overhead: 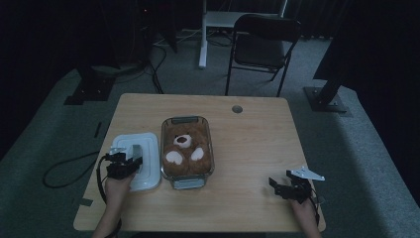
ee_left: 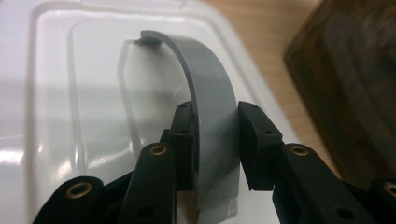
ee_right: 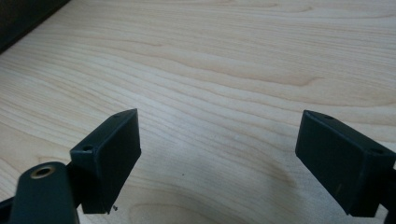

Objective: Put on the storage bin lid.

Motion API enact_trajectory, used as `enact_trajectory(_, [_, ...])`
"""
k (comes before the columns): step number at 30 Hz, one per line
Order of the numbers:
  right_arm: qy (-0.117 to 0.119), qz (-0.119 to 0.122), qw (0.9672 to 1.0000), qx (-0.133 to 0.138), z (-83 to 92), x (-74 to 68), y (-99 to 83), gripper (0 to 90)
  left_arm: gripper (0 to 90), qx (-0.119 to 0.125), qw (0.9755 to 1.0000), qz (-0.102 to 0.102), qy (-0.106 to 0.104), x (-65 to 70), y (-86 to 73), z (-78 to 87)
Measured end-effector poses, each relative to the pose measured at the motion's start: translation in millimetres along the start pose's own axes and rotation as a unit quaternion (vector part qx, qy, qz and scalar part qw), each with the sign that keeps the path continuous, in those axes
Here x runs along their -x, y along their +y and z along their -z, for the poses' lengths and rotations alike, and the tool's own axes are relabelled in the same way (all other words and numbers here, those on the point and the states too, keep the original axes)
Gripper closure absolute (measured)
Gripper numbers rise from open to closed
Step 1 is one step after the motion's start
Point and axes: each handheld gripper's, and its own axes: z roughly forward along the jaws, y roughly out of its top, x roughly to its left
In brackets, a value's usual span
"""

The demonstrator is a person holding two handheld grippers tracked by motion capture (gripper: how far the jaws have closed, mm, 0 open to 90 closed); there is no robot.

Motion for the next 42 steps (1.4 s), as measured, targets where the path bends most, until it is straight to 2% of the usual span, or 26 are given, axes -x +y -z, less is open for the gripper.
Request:
enact_trajectory(3, [0.0, 0.001, 1.0, -0.001, -0.8, 0.0, -0.5, 13.3, 70.6, 0.004, 1.0, -0.002, 0.0, 0.2, 1.1, 2.7])
enact_trajectory(4, [0.0, -0.001, 1.0, -0.004, -1.5, -0.3, -0.6, 13.3, 71.1, 0.022, 0.9997, -0.003, -0.004, 2.3, 7.3, 16.8])
enact_trajectory(10, [0.002, -0.004, 1.0, -0.006, -1.7, 0.2, -0.5, 13.3, 71.1, 0.063, 0.9977, -0.009, -0.022, 12.3, 19.4, 44.2])
enact_trajectory(13, [0.003, -0.003, 1.0, -0.007, -1.9, 0.2, -0.5, 13.3, 71.2, 0.081, 0.9962, -0.018, -0.023, 19.3, 25.8, 57.0])
enact_trajectory(15, [0.003, -0.004, 1.0, -0.008, -1.9, 0.2, -0.5, 13.3, 71.1, 0.081, 0.9962, -0.018, -0.023, 19.3, 25.8, 57.0])
enact_trajectory(17, [0.004, -0.005, 1.0, -0.008, -1.8, 0.4, -0.6, 13.3, 71.1, 0.099, 0.9944, -0.025, -0.028, 25.5, 32.3, 69.5])
enact_trajectory(22, [0.006, -0.008, 0.9999, -0.005, -1.4, 1.0, -0.8, 13.3, 71.2, 0.112, 0.992, -0.04, -0.043, 40.3, 36.5, 82.8])
enact_trajectory(26, [0.005, -0.009, 0.9999, -0.006, -1.4, 1.1, -0.7, 13.3, 72.0, 0.125, 0.9898, -0.065, -0.023, 50.7, 38.9, 90.3])
enact_trajectory(30, [0.004, -0.008, 0.9999, -0.005, -1.3, 1.1, -0.8, 13.3, 72.0, 0.133, 0.9889, -0.061, -0.023, 50.6, 42.3, 93.8])
enact_trajectory(33, [0.005, -0.01, 0.9999, -0.005, -1.0, 1.4, -1.0, 13.3, 72.0, 0.146, 0.9872, -0.058, -0.026, 51.3, 45.8, 100.1])
enact_trajectory(37, [0.005, -0.011, 0.9999, -0.005, -1.1, 1.7, -0.9, 13.3, 72.0, 0.16, 0.9846, -0.058, -0.041, 56.8, 50.9, 109.8])
enact_trajectory(42, [0.004, -0.012, 0.9999, -0.002, -0.6, 1.9, -1.2, 13.3, 72.0, 0.165, 0.9819, -0.056, -0.074, 69.1, 52.8, 115.1])
